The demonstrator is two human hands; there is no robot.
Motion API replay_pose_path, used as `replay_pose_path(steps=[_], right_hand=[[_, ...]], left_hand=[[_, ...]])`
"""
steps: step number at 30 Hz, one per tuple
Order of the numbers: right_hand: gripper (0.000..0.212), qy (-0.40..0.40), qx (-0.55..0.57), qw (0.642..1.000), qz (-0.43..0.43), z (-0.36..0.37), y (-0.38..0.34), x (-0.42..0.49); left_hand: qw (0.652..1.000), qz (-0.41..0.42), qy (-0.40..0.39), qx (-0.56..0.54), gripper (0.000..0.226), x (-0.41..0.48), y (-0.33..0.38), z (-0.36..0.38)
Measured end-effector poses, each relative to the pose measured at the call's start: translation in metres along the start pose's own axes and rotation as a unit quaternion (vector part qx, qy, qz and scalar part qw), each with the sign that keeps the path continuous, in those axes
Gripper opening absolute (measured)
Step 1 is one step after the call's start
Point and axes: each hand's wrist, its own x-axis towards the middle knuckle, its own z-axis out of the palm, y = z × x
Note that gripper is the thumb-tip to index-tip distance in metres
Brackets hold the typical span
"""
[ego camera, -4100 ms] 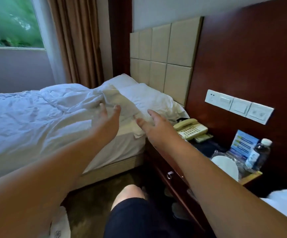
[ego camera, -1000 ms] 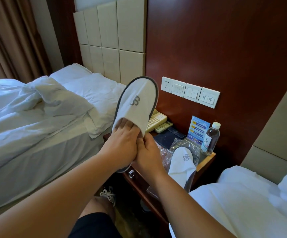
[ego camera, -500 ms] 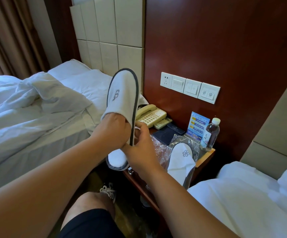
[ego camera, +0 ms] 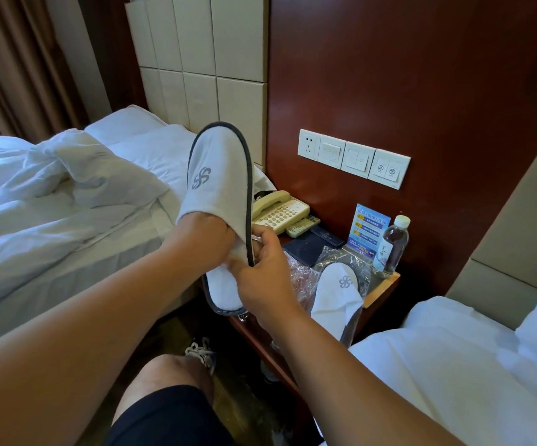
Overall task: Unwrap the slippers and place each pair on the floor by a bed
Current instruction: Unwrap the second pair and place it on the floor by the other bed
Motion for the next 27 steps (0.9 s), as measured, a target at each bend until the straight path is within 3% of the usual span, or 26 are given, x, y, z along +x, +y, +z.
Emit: replay_pose_path(steps=[1, 4, 6, 9, 10, 11, 13, 15, 16, 18, 19, 20, 22, 24, 27], right_hand=[[0.041, -0.001, -0.001, 1.0, 0.008, 0.0, 0.002, 0.0], [0.042, -0.021, -0.009, 0.999, 0.035, -0.003, 0.006, 0.0], [0.035, -0.041, 0.055, 0.995, 0.066, -0.01, 0.008, 0.001], [0.027, 0.022, 0.095, 0.991, 0.093, -0.037, 0.018, 0.001], [0.027, 0.065, 0.034, 0.994, 0.084, -0.049, 0.025, 0.002], [0.027, 0.107, -0.048, 0.99, 0.074, -0.061, 0.034, 0.003], [0.03, 0.158, -0.226, 0.958, 0.074, -0.088, 0.054, 0.006], [0.044, 0.18, -0.391, 0.897, 0.103, -0.114, 0.074, 0.008], [0.052, 0.187, -0.46, 0.86, 0.116, -0.125, 0.084, 0.009], [0.067, 0.189, -0.556, 0.793, 0.163, -0.142, 0.101, 0.008], [0.075, 0.189, -0.577, 0.768, 0.203, -0.149, 0.108, 0.007], [0.083, 0.191, -0.581, 0.753, 0.245, -0.154, 0.114, 0.006], [0.092, 0.19, -0.56, 0.742, 0.317, -0.164, 0.121, 0.008], [0.086, 0.187, -0.532, 0.742, 0.362, -0.174, 0.122, 0.012], [0.05, 0.202, -0.504, 0.754, 0.369, -0.186, 0.119, 0.017]], left_hand=[[1.0, -0.007, 0.001, -0.012, 0.036, 0.006, -0.002, 0.0], [0.993, -0.041, -0.096, 0.052, 0.034, 0.017, -0.002, 0.012], [0.989, -0.064, -0.125, 0.054, 0.033, 0.022, 0.0, 0.016], [0.999, -0.018, -0.032, 0.026, 0.03, 0.011, -0.004, 0.02], [0.998, -0.054, -0.045, -0.003, 0.03, 0.006, -0.007, 0.02], [0.999, -0.027, -0.031, -0.024, 0.029, 0.006, -0.009, 0.024], [0.997, -0.037, -0.055, -0.04, 0.025, -0.004, 0.0, 0.025], [0.997, -0.007, -0.055, -0.049, 0.024, -0.009, 0.0, 0.03], [0.994, -0.043, -0.084, -0.058, 0.025, -0.012, 0.0, 0.03], [0.996, -0.047, -0.068, -0.027, 0.025, -0.01, -0.002, 0.034], [0.997, -0.009, -0.07, -0.006, 0.027, -0.015, -0.003, 0.034], [0.993, 0.014, -0.097, 0.068, 0.029, -0.016, -0.006, 0.039], [0.981, 0.045, -0.103, 0.158, 0.031, -0.018, -0.009, 0.044], [0.99, -0.005, -0.097, 0.102, 0.03, -0.019, -0.008, 0.041], [0.987, -0.091, -0.091, -0.092, 0.025, -0.02, -0.004, 0.041]])
